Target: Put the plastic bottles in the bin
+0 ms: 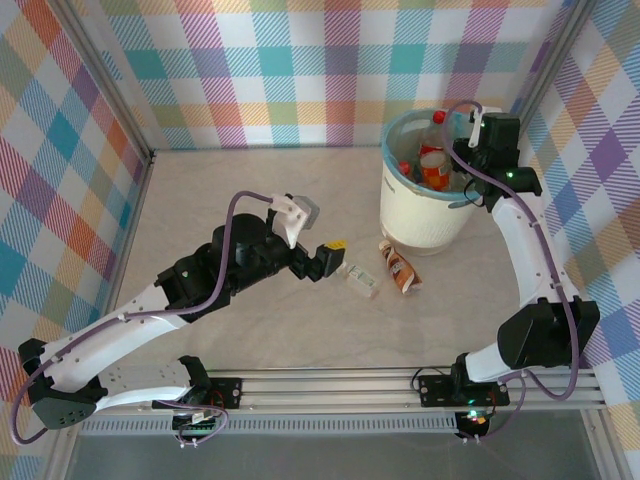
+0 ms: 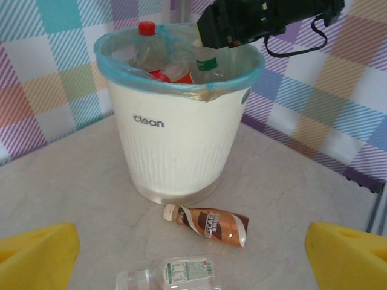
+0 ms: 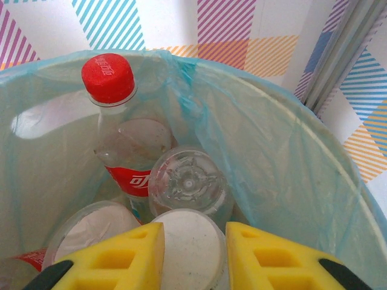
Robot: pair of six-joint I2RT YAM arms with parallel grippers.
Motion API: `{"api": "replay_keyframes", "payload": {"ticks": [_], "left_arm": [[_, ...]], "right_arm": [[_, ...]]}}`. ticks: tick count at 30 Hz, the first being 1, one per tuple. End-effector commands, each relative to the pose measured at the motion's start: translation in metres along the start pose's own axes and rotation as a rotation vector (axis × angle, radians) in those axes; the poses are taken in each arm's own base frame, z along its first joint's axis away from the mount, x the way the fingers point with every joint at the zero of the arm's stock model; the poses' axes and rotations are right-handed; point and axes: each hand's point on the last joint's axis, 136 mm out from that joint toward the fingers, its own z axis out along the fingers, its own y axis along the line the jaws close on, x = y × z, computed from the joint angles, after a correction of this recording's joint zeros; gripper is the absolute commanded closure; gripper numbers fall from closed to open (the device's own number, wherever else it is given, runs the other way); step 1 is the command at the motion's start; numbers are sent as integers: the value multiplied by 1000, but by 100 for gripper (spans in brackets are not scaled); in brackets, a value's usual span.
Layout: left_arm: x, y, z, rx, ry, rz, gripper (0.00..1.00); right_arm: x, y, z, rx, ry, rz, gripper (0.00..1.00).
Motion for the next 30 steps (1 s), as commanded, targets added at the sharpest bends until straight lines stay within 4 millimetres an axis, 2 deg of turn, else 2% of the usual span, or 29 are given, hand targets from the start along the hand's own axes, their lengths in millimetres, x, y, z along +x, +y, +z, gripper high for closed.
{"api": "replay_keyframes", "payload": {"ticks": [1,10,14,17,20,23,25,27,30], "left_arm": [[9,6,1,-42,27,-23,4],[30,19,4,-116,74,-53,4],[39,26,8,-164,109,-74,4],[53,32,13,-210,169,-100,4],[71,42,19,-288,232,-167,4],[94,49,26,-367,305,-290,3],[113,50,32,-412,363,-395,3],[132,50,37,-453,427,-505,1],[156,37,53,-441,517,-640,0]], "right_arm": [[63,-18,17,61,240,13,69],[105,-30,37,86,346,46,69],[112,-29,43,79,380,58,69],[93,-22,37,38,344,82,68],[57,-15,20,-5,251,105,62],[17,-8,-6,-60,125,130,46],[-6,-6,-26,-79,31,152,39],[-20,-8,-43,-83,-39,166,32],[-33,-9,-70,-93,-127,184,28]]}}
